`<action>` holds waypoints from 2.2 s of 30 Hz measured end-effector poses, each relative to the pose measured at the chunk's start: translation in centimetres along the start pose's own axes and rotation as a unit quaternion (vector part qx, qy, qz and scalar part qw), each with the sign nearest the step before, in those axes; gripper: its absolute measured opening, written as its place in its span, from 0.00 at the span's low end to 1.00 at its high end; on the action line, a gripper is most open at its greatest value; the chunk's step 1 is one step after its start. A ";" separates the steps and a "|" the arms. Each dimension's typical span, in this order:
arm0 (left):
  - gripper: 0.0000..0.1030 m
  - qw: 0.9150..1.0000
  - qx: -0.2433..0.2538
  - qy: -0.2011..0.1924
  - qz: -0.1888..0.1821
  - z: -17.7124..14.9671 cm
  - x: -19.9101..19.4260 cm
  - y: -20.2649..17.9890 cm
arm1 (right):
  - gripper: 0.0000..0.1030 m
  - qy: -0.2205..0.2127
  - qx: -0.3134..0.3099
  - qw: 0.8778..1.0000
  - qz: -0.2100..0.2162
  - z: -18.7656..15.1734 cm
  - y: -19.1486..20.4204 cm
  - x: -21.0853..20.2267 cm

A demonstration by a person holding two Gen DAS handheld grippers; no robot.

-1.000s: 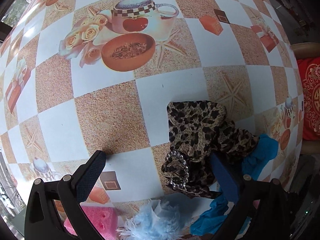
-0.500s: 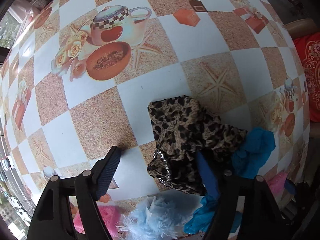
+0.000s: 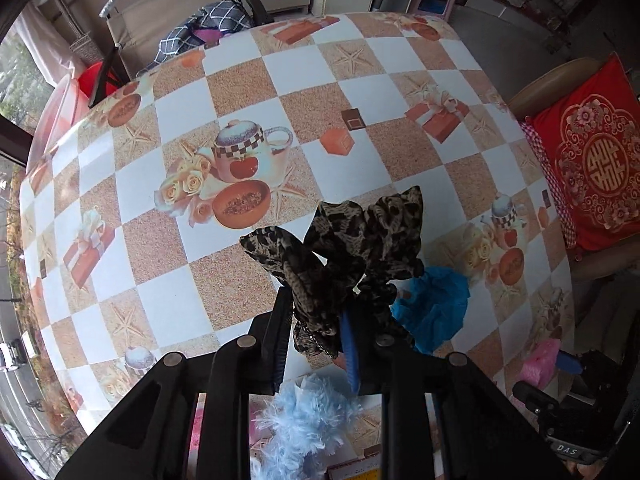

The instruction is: Organize soft objects

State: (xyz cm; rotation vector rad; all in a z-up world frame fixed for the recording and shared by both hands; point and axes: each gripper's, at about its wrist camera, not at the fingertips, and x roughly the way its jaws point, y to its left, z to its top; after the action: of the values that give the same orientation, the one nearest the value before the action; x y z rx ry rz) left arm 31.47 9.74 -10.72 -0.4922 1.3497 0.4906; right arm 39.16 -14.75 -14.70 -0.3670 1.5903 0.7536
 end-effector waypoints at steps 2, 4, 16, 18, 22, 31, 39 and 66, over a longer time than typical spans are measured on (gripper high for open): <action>0.24 1.000 0.020 -0.015 -0.003 -1.2 -0.9 -1.2 | 0.68 -0.006 0.000 1.000 -0.001 -0.3 -0.3 -0.9; 0.24 0.999 0.039 -0.029 -0.006 -1.8 -2.2 -2.3 | 0.68 -0.010 0.003 1.000 0.001 -0.3 -0.4 -1.9; 0.25 0.983 0.159 -0.027 -0.086 -9.3 -7.6 -10.7 | 0.69 -0.020 0.012 1.000 -0.017 -3.8 -0.9 -6.0; 0.25 0.978 0.181 -0.028 -0.097 -10.9 -8.2 -12.0 | 0.69 -0.019 0.013 0.999 -0.022 -4.7 -1.1 -6.5; 0.25 0.971 0.209 -0.023 -0.113 -14.3 -9.2 -13.7 | 0.69 -0.016 0.016 0.999 -0.038 -6.8 -1.3 -7.2; 0.25 0.953 0.279 -0.011 -0.119 -22.8 -10.6 -14.6 | 0.69 0.001 0.019 0.998 -0.056 -12.4 -0.9 -7.3; 0.25 0.948 0.298 -0.006 -0.109 -28.8 -11.3 -11.8 | 0.69 0.027 -0.006 0.998 -0.056 -16.0 2.3 -5.9; 0.66 0.976 0.190 0.014 -0.102 -35.1 -8.3 -5.5 | 0.69 0.053 -0.037 0.996 -0.058 -19.7 6.7 -5.2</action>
State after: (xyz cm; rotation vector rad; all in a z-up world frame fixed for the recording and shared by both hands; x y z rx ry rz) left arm 5.83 -16.01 -7.58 -0.3148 1.3625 0.0519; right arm 20.92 -23.66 -7.76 -0.5571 1.6286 0.7148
